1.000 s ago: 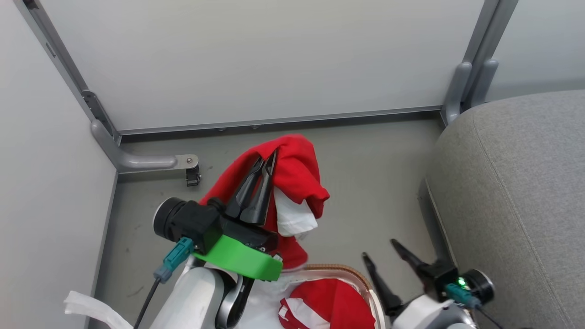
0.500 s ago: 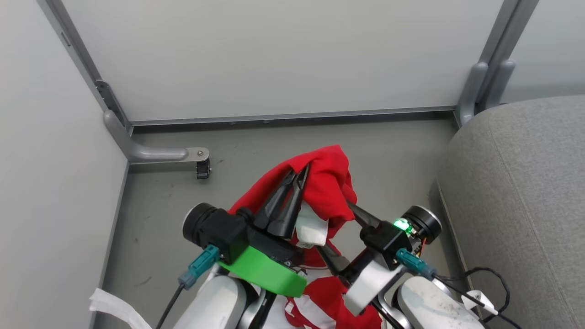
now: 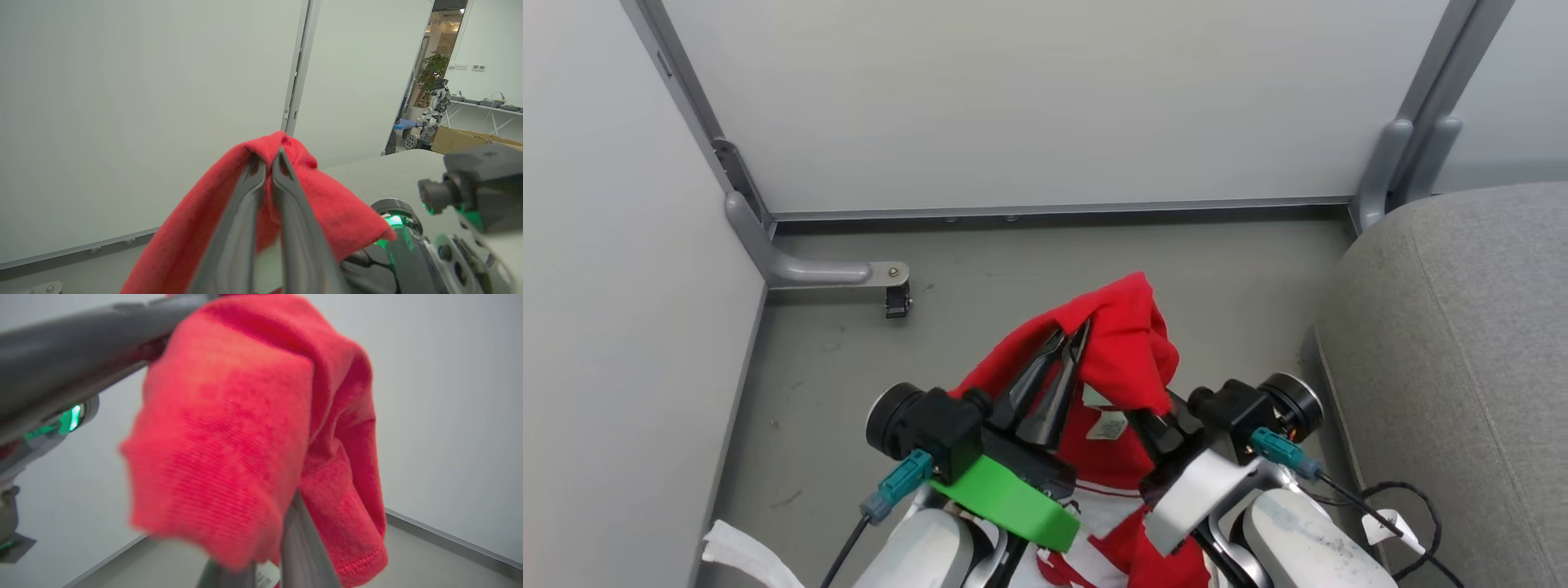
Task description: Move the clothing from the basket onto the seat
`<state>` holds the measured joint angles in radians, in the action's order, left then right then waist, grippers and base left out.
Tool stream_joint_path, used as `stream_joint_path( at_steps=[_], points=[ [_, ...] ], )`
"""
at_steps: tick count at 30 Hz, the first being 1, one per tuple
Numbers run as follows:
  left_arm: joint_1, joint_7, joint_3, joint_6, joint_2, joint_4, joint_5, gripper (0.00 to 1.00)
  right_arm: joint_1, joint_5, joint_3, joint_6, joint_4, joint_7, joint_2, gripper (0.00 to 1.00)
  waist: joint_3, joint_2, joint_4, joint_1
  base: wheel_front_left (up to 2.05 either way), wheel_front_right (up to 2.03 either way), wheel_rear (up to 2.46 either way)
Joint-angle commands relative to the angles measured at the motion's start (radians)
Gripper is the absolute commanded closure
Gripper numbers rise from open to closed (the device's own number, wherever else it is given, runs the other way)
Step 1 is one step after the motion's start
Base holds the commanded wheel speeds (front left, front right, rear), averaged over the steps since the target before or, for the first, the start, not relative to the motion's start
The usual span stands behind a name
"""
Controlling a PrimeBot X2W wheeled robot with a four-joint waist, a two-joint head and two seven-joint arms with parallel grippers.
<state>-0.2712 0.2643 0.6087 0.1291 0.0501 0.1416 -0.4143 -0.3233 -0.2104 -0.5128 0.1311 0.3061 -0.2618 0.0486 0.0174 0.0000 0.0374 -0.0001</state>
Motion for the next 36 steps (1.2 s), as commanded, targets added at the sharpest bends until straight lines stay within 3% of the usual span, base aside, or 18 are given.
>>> stream_joint_path(
  at_steps=[1, 5, 15, 21, 30, 36],
  points=[
    [0.015, 0.000, -0.010, 0.003, 0.001, 0.009, 0.020, 0.00, 0.021, -0.006, 0.010, -0.001, -0.004, -0.005, 0.005, 1.00, 0.000, 0.0000, -0.030, 0.0001, 0.00, 0.00, 0.00],
    [0.029, 0.000, -0.030, 0.003, 0.001, 0.023, 0.049, 0.00, 0.049, -0.004, 0.029, -0.001, -0.009, -0.005, 0.005, 1.00, 0.009, 0.0000, -0.111, 0.0001, 0.00, 0.00, 0.00],
    [0.050, 0.000, -0.076, 0.003, 0.002, 0.026, 0.103, 0.00, 0.105, 0.004, 0.111, -0.001, -0.037, -0.005, 0.004, 1.00, 0.050, 0.0000, -0.387, 0.0001, 0.00, 0.00, 0.00],
    [0.044, 0.000, -0.071, 0.003, 0.002, 0.036, 0.109, 0.00, 0.136, 0.007, 0.168, -0.001, -0.053, -0.005, 0.005, 1.00, 0.073, 0.0000, -0.502, 0.0001, 0.00, 0.00, 0.00],
    [0.030, 0.000, -0.066, 0.003, 0.004, 0.056, 0.118, 0.00, 0.131, 0.019, 0.244, -0.001, -0.065, -0.005, 0.031, 1.00, 0.108, 0.0000, -0.558, 0.0001, 0.00, 0.00, 0.00],
    [-0.006, 0.000, -0.050, 0.003, 0.033, 0.051, 0.128, 0.00, 0.017, 0.048, 0.309, -0.001, -0.078, -0.005, 0.102, 1.00, 0.197, 0.0000, -0.546, 0.0001, 0.00, 0.00, 0.00]
  ],
)
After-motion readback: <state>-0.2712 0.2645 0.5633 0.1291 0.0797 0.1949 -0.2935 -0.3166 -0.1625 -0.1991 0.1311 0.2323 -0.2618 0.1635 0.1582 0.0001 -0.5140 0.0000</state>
